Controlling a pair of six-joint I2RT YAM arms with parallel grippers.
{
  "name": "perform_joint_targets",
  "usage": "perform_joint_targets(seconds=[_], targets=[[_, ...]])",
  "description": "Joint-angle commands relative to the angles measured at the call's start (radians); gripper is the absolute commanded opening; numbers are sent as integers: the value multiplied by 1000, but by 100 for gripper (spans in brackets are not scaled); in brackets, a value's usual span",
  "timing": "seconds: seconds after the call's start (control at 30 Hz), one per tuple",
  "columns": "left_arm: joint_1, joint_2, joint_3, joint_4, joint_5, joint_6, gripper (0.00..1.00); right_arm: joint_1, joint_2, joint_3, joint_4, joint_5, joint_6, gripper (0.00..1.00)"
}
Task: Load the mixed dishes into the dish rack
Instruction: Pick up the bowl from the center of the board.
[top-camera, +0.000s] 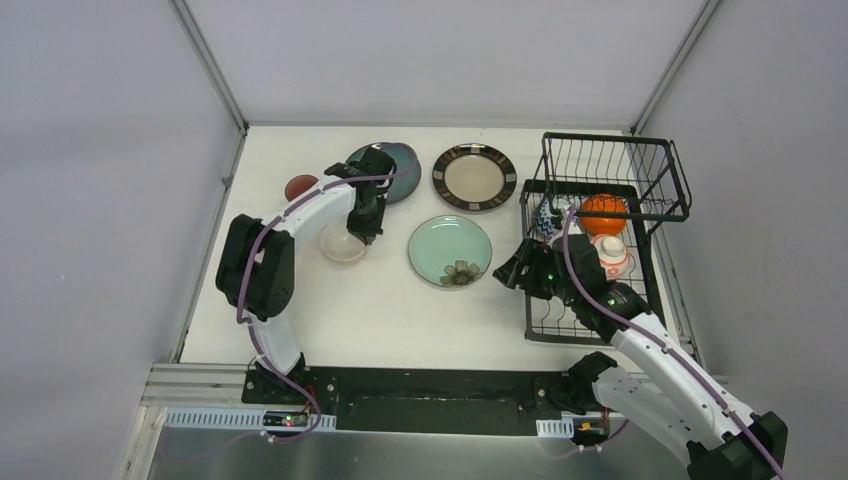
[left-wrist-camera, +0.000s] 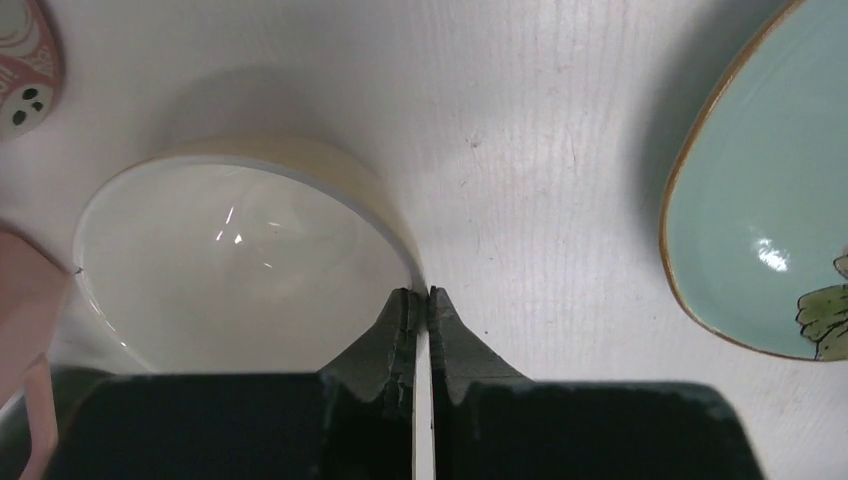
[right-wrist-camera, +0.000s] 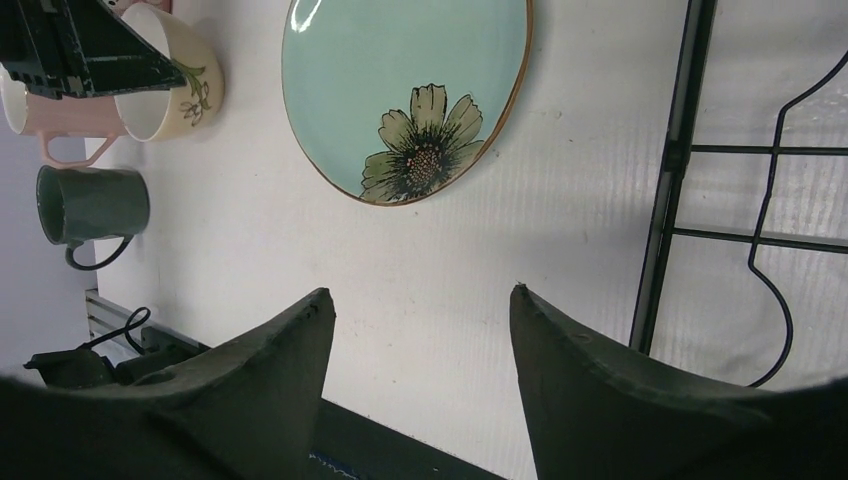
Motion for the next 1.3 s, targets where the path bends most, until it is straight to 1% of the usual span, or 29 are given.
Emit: perform_joint_targets(seconds=[0.0, 0.1, 0.23, 0.3, 0.33, 0.43, 0.5, 0.63, 0.77, 0.83, 0.93, 1.1, 1.27], targets=[[1, -77, -22, -25, 56, 16, 0, 7, -21, 40, 53, -7, 25, 68], [0, -169, -64, -12, 117, 20, 0, 7, -1, 49, 100, -35, 37, 68], [0, -321, -136, 49, 223, 37, 0, 7, 79, 69, 140, -35, 37, 68], [-1, -392, -174, 95, 297, 55, 0, 7, 127, 72, 171, -196, 175, 80], [-3, -422, -192, 123, 331, 68, 0, 8, 143, 72, 189, -206, 201, 84], [-9, -508, -246, 191, 400, 111, 0, 16, 196, 87, 239, -233, 228, 85], [-10, -552, -277, 223, 425, 135, 0, 23, 236, 125, 221, -234, 243, 85], [-11, -593, -296, 251, 472, 147, 0, 56, 299, 192, 202, -202, 315, 87], [-12, -632, -347, 333, 538, 154, 0, 88, 367, 256, 154, -141, 462, 89], [-11, -659, -376, 377, 574, 172, 0, 103, 414, 304, 120, -142, 515, 90], [-12, -689, -396, 409, 612, 176, 0, 129, 484, 362, 85, -149, 561, 91], [-15, -714, -417, 434, 639, 170, 0, 180, 580, 421, 89, -144, 624, 100], [-21, -722, -439, 441, 646, 166, 0, 205, 649, 496, 58, -131, 670, 100]])
